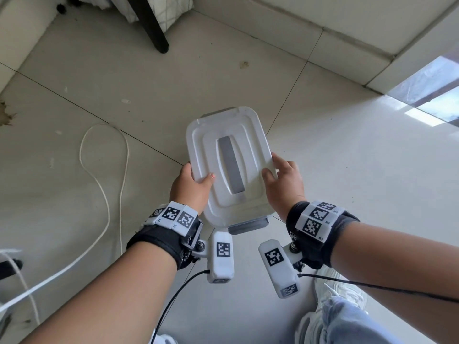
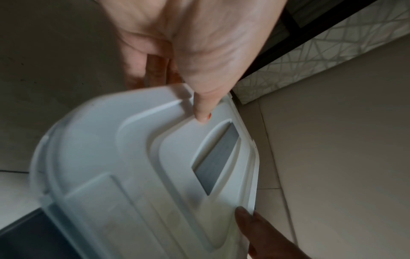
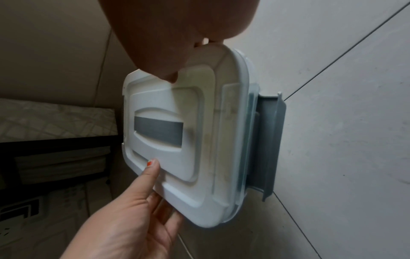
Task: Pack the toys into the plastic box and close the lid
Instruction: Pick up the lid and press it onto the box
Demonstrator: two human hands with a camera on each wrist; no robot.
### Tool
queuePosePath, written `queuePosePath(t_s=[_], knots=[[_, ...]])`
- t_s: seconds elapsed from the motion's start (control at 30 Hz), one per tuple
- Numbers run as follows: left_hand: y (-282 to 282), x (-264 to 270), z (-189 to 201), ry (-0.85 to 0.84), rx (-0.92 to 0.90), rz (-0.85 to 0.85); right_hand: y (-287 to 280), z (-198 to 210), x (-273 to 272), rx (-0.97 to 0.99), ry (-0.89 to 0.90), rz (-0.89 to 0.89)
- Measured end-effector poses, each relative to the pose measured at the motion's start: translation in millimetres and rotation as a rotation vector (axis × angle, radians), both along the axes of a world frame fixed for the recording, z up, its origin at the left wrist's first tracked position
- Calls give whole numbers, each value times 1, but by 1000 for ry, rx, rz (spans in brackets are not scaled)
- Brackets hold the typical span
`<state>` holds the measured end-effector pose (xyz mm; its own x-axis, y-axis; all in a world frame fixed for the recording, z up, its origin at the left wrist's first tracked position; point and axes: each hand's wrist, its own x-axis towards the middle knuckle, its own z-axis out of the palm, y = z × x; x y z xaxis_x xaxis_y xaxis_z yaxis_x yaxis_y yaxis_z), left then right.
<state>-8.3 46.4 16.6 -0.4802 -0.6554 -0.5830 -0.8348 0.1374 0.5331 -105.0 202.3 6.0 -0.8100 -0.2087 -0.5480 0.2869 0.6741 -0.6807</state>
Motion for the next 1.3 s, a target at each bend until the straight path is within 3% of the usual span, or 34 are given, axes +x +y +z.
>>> queuePosePath(t_s=[0.43, 0.8, 0.87, 0.97, 1.1, 1.2, 1.3], knots=[[0, 11, -11, -15, 3, -7, 7, -1, 0, -61, -131, -78], [12, 22, -16, -162, 76, 42, 16, 7, -14, -118, -216, -244], [28, 23, -17, -130, 190, 189, 17, 8, -14, -105, -219, -255], [59, 17, -9, -54, 594, 509, 19, 5, -7, -50, -239, -303], [77, 12, -5, -1, 838, 606, 27, -2, 2, 2, -248, -406], [66, 18, -10, -2, 787, 606, 30, -4, 9, -18, -378, -468], [32, 25, -14, -33, 469, 585, 30, -5, 11, -25, -413, -470]])
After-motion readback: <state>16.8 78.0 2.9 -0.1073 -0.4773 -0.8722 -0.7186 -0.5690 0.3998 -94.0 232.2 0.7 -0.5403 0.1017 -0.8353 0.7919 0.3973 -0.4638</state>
